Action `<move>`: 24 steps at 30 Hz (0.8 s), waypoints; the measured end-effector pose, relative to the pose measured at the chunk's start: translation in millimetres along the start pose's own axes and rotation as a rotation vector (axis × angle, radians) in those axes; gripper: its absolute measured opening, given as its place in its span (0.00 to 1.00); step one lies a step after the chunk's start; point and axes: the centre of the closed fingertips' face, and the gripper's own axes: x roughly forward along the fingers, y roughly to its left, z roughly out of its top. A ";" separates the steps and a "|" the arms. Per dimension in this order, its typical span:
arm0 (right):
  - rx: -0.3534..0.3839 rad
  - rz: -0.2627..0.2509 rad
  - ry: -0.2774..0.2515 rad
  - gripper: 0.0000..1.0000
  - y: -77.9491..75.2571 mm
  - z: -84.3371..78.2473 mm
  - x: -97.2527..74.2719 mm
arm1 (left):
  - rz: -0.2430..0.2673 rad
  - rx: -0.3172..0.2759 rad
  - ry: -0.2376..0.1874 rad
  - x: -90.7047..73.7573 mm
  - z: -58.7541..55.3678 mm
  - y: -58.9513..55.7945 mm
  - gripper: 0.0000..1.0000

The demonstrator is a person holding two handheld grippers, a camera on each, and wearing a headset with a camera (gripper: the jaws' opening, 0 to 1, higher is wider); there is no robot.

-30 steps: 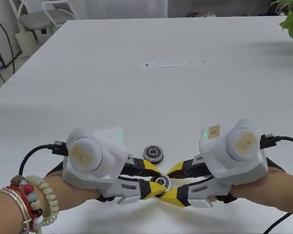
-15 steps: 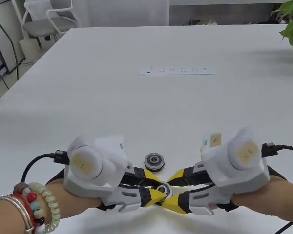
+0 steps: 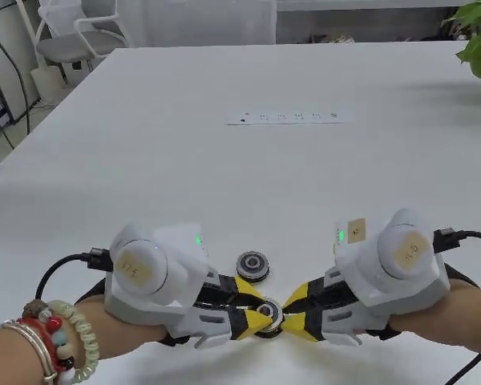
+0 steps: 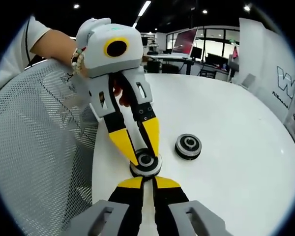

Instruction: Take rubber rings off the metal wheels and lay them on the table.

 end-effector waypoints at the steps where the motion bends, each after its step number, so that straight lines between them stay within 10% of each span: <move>1: -0.001 -0.005 -0.002 0.01 -0.8 0.1 0.0 | 0.000 0.000 0.000 0.0 0.1 0.0 0.08; 10: 0.014 -0.026 0.021 0.00 -4.6 -0.7 0.0 | 0.003 0.001 -0.002 0.3 0.5 -0.1 0.08; 24: 0.338 -0.022 -0.006 0.00 -7.5 -3.2 -3.0 | 0.003 0.007 -0.003 0.9 0.9 0.2 0.08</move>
